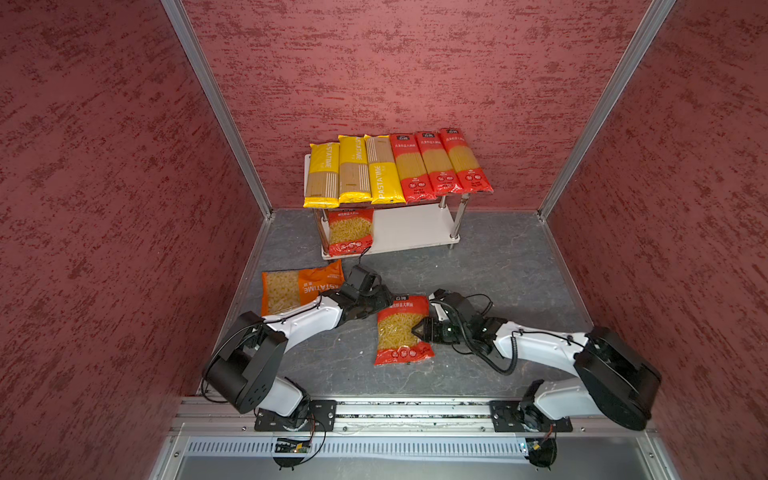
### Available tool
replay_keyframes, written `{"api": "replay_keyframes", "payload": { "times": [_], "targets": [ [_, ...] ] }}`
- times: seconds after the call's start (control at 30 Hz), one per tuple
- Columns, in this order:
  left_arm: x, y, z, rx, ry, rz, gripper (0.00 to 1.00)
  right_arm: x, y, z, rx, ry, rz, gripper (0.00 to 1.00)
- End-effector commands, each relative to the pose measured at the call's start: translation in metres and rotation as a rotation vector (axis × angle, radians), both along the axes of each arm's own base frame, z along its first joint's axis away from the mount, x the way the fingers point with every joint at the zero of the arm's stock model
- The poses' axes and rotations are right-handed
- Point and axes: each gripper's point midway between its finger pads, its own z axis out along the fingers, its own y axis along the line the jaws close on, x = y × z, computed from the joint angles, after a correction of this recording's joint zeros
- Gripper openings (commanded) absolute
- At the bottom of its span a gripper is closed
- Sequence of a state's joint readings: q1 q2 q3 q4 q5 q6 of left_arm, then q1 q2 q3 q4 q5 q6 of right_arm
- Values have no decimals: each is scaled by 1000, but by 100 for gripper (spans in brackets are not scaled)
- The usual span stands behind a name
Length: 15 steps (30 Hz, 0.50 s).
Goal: Place and organize the pasta boxes and bags onto the shelf
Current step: 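Grasp the red fusilli bag with the left gripper while the right grasps its end, then carry the red fusilli bag with both grippers onto the lower shelf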
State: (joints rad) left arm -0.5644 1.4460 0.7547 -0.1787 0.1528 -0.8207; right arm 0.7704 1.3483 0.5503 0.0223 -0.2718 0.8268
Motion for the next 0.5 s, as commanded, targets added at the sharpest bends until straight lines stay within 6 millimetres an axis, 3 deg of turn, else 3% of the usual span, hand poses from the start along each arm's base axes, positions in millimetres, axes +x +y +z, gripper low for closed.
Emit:
{"api": "replay_keyframes", "payload": {
  "times": [0.0, 0.07, 0.2, 0.33, 0.47],
  "targets": [
    [-26, 2, 4, 0, 22, -61, 72, 10, -24, 6, -24, -23, -57, 60],
    [-53, -3, -7, -1, 66, -88, 73, 13, -34, -1, -60, -14, -80, 60],
    [-88, -1, -26, 57, 113, -117, 72, 13, -26, -9, -13, 32, -118, 60],
    [-97, -11, -39, 46, 125, -140, 69, 18, -15, -13, 1, 17, -123, 60],
    [-90, -34, -35, 12, 111, -214, 63, 21, 1, -24, 6, 35, -84, 52]
  ]
}}
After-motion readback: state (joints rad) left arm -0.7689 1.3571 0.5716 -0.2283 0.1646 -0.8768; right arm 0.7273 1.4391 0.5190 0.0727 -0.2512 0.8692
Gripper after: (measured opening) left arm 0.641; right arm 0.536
